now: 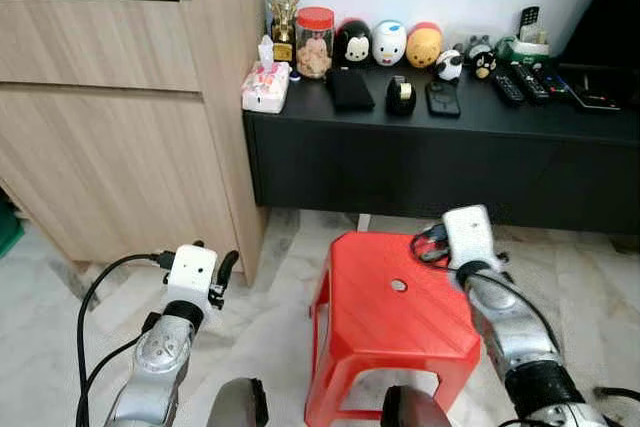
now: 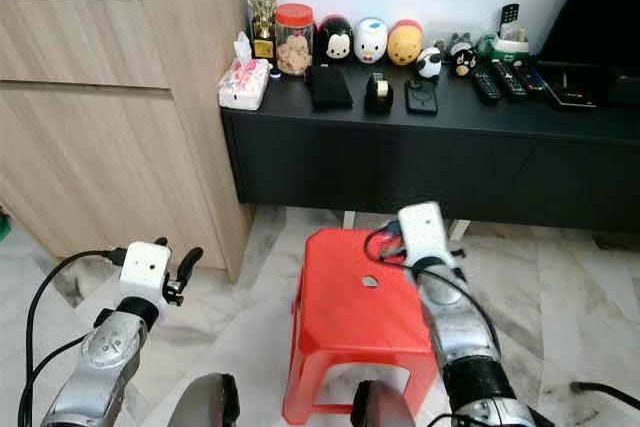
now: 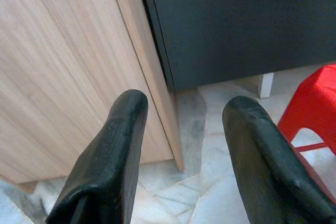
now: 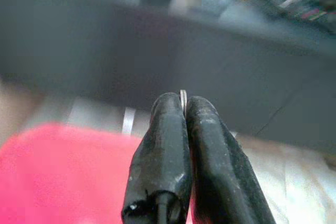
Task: Hang keys on a hook
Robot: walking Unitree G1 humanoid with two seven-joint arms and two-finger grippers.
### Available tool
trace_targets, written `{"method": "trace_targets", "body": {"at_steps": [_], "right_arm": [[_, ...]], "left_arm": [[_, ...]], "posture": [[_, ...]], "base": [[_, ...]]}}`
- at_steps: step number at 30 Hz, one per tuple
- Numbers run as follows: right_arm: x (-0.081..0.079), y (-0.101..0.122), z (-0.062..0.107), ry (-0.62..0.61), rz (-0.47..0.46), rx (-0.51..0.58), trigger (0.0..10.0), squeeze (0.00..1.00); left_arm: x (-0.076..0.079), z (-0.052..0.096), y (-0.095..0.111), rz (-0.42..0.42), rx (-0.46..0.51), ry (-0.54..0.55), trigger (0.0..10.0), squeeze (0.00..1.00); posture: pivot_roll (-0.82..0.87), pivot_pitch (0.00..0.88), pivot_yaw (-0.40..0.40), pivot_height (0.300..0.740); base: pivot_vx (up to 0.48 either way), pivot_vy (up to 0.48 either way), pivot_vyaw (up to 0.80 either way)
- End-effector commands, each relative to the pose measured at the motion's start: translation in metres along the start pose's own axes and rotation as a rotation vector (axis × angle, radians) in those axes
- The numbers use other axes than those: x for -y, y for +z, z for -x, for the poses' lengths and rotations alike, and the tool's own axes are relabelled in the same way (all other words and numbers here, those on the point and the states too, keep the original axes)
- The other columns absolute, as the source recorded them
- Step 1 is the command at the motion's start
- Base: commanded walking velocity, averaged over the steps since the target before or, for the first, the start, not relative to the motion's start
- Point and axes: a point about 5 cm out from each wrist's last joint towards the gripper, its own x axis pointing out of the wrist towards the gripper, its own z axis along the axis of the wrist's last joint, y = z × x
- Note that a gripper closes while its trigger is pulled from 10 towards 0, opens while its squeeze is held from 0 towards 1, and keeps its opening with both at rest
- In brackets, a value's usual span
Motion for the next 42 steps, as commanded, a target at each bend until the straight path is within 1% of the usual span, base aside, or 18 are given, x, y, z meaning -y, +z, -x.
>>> {"method": "trace_targets", "body": {"at_steps": [1, 2, 3, 5, 6, 9, 12, 15, 17, 28, 32, 33, 35, 37, 39, 40, 42], "right_arm": [[0.006, 0.015, 0.000, -0.043, -0.038, 0.090, 10.0, 0.00], [0.006, 0.015, 0.000, -0.051, -0.040, 0.093, 10.0, 0.00], [0.003, 0.013, 0.003, -0.060, -0.088, 0.102, 10.0, 0.00], [-0.001, 0.012, 0.007, -0.063, -0.147, 0.113, 10.0, 0.00], [-0.005, 0.011, 0.010, -0.056, -0.200, 0.121, 10.0, 0.00], [-0.012, 0.008, 0.015, -0.044, -0.243, 0.143, 10.0, 0.00], [-0.014, 0.007, 0.019, -0.037, -0.236, 0.170, 10.0, 0.00], [-0.010, 0.007, 0.021, -0.073, -0.233, 0.185, 10.0, 0.00], [-0.009, 0.008, 0.021, -0.076, -0.233, 0.195, 10.0, 0.00], [-0.008, 0.012, 0.020, -0.075, -0.241, 0.217, 10.0, 0.00], [-0.009, 0.011, 0.020, -0.074, -0.245, 0.215, 10.0, 0.00], [-0.009, 0.011, 0.019, -0.073, -0.245, 0.215, 10.0, 0.00], [-0.008, 0.011, 0.019, -0.073, -0.245, 0.214, 10.0, 0.00], [-0.009, 0.011, 0.019, -0.073, -0.245, 0.215, 10.0, 0.00], [-0.009, 0.011, 0.019, -0.073, -0.244, 0.214, 10.0, 0.00], [-0.008, 0.010, 0.019, -0.074, -0.245, 0.213, 10.0, 0.00], [-0.008, 0.010, 0.019, -0.075, -0.247, 0.213, 10.0, 0.00]], "left_arm": [[0.000, -0.001, 0.001, -0.002, 0.009, 0.003, 10.0, 0.00], [0.000, -0.001, 0.001, -0.003, 0.010, 0.003, 10.0, 0.00], [0.001, -0.001, 0.000, -0.001, 0.010, 0.003, 10.0, 0.00], [0.001, -0.001, 0.000, 0.001, 0.012, 0.003, 10.0, 0.00], [0.001, -0.001, 0.000, 0.002, 0.014, 0.003, 10.0, 0.00], [0.001, -0.001, 0.000, 0.004, 0.015, 0.006, 10.0, 0.00], [0.002, 0.000, -0.001, 0.006, 0.015, 0.007, 10.0, 0.00], [0.003, 0.001, -0.002, 0.013, 0.017, 0.007, 10.0, 0.00], [0.003, 0.001, -0.002, 0.014, 0.017, 0.006, 10.0, 0.00], [0.005, 0.001, -0.003, 0.019, 0.018, 0.006, 10.0, 0.00], [0.004, 0.003, -0.008, 0.020, 0.002, 0.009, 10.0, 0.00], [0.004, 0.004, -0.012, 0.022, -0.011, 0.011, 10.0, 0.00], [0.004, 0.006, -0.018, 0.023, -0.034, 0.011, 10.0, 0.00], [0.003, 0.011, -0.031, 0.016, -0.083, 0.015, 10.0, 0.00], [0.001, 0.014, -0.039, 0.016, -0.108, 0.023, 10.0, 0.00], [-0.001, 0.019, -0.050, 0.020, -0.151, 0.034, 10.0, 0.00], [-0.003, 0.026, -0.062, 0.015, -0.204, 0.038, 10.0, 0.00]], "posture": [[0.04, 0.000, -0.063, 0.614], [0.04, 0.000, -0.063, 0.614], [0.04, 0.000, -0.065, 0.614], [0.05, 0.000, -0.066, 0.614], [0.04, 0.000, -0.066, 0.614], [0.04, 0.000, -0.065, 0.614], [0.04, 0.000, -0.065, 0.614], [0.04, 0.000, -0.065, 0.614], [0.04, 0.000, -0.065, 0.623], [0.04, 0.000, -0.066, 0.703], [0.04, 0.000, -0.068, 0.733], [0.04, 0.000, -0.068, 0.740], [0.04, 0.000, -0.068, 0.740], [0.04, 0.000, -0.069, 0.740], [0.04, 0.000, -0.069, 0.740], [0.04, 0.000, -0.069, 0.740], [0.04, 0.000, -0.070, 0.740]], "base": [[0.000, 0.000, 0.00], [0.000, 0.000, 0.00], [0.000, 0.000, 0.00], [0.000, 0.000, 0.00], [0.000, 0.000, 0.00], [0.000, 0.000, 0.00], [0.000, 0.000, 0.00], [0.000, 0.000, 0.00], [0.000, 0.000, 0.00], [0.000, 0.000, 0.00], [0.000, 0.000, 0.00], [0.000, 0.000, 0.00], [0.000, 0.000, 0.00], [0.000, 0.000, 0.00], [0.000, 0.000, 0.00], [0.000, 0.000, 0.00], [0.000, 0.000, 0.00]]}}
